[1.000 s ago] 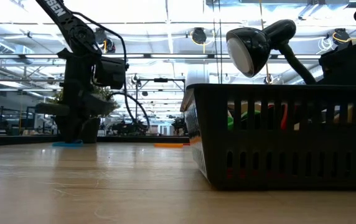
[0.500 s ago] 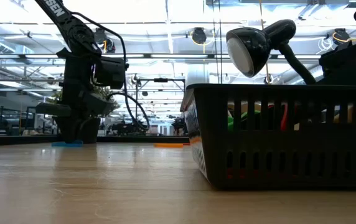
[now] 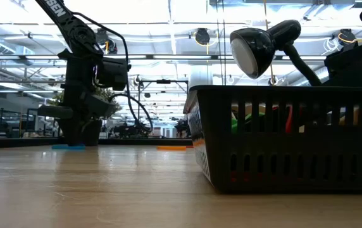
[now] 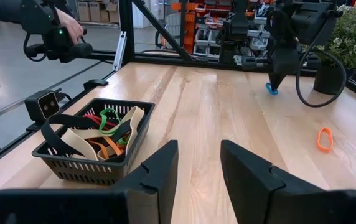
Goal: Pick and place rubber bands into bin
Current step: Put the blue rubber band into the black bin
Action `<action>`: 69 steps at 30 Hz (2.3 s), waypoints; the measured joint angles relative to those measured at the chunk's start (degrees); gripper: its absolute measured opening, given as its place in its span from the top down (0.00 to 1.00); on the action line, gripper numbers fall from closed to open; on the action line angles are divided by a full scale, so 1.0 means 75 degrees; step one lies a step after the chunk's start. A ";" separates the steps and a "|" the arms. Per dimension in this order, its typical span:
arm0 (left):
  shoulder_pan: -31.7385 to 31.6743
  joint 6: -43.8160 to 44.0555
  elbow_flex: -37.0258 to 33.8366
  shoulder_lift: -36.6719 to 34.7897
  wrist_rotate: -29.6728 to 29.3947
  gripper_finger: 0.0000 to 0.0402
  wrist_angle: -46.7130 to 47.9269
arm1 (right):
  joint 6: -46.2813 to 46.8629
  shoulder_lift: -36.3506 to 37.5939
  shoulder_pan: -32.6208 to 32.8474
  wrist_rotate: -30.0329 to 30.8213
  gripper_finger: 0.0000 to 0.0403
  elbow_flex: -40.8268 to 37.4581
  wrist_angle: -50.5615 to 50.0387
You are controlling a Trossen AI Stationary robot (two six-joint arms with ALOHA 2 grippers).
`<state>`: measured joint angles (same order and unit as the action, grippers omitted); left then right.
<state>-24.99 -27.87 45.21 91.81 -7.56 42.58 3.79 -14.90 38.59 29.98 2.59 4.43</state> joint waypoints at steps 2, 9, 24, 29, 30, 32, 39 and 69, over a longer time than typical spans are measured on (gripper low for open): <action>0.0000 0.0020 0.0000 0.0000 -0.0011 0.99 -0.0007 | 0.0000 -0.0002 0.0000 0.0000 0.71 -0.0003 0.0003; -0.0017 0.0543 0.0015 -0.0253 -0.0198 0.99 0.0235 | -0.0034 -0.0003 0.0002 0.0000 0.71 -0.0003 0.0003; 0.0519 0.1843 0.1484 -0.1924 0.1096 0.99 0.0733 | -0.0058 0.0000 0.0001 0.0026 0.71 -0.0002 0.0006; 0.1197 0.2388 0.2012 -0.1982 0.2194 0.99 -0.0110 | -0.0058 -0.0002 0.0002 0.0031 0.71 -0.0003 0.0035; 0.1378 0.2405 0.2074 -0.1988 0.2357 1.00 -0.0420 | -0.0058 0.0000 0.0001 0.0032 0.71 -0.0003 0.0044; 0.1774 0.2391 0.2119 -0.1984 0.2617 1.00 -0.0988 | -0.0058 0.0000 0.0003 0.0032 0.71 -0.0003 0.0047; 0.3222 0.2398 0.2130 -0.1937 0.2735 1.00 -0.3440 | -0.0058 0.0000 0.0001 0.0032 0.71 -0.0003 0.0100; 0.5510 0.2542 0.2124 0.2781 0.2699 0.98 -0.9613 | -0.0001 -0.0012 0.0002 0.0032 0.71 -0.0003 0.0131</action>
<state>16.33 -8.80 61.14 112.67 12.69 -29.52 3.79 -14.98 38.61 30.22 2.57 5.41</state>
